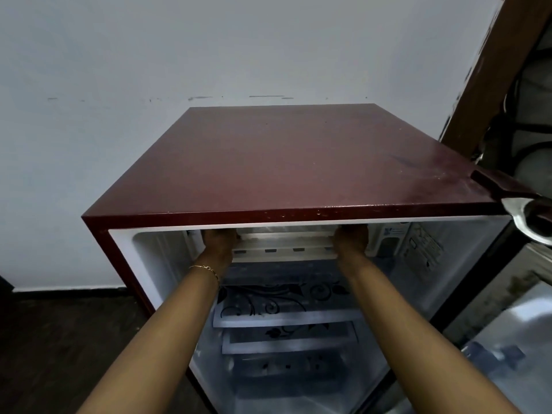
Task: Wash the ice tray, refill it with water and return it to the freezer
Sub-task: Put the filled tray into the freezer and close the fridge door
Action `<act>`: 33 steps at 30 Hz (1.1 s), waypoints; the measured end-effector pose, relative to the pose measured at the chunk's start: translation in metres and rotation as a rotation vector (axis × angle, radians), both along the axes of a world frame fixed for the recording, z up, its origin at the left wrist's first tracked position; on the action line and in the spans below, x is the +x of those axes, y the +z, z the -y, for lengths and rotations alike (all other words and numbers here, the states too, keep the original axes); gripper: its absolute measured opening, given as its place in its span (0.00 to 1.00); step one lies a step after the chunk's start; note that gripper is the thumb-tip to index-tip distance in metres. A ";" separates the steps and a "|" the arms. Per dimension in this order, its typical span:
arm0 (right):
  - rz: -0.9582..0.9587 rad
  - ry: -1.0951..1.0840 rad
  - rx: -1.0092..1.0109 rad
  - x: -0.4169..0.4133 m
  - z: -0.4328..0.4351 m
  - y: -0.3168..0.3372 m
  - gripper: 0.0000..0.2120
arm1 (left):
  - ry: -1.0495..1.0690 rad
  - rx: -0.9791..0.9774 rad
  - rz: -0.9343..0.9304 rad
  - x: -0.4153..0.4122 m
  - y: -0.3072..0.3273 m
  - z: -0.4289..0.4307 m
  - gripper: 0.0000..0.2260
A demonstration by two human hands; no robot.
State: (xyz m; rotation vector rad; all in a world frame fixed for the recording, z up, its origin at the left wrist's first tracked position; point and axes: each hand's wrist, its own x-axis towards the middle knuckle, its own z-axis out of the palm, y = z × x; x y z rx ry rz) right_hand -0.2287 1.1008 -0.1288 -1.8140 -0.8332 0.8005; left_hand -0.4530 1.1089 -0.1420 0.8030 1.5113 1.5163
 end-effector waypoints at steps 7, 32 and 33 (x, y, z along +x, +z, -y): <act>0.025 -0.005 -0.001 -0.003 -0.005 0.002 0.10 | -0.026 -0.071 0.046 -0.004 -0.002 -0.009 0.12; -0.060 0.176 0.189 0.013 0.182 0.010 0.18 | -0.133 -0.070 -0.124 0.023 0.009 0.175 0.19; -0.083 0.183 0.210 0.013 0.196 0.014 0.17 | -0.142 -0.064 -0.124 0.026 0.013 0.191 0.19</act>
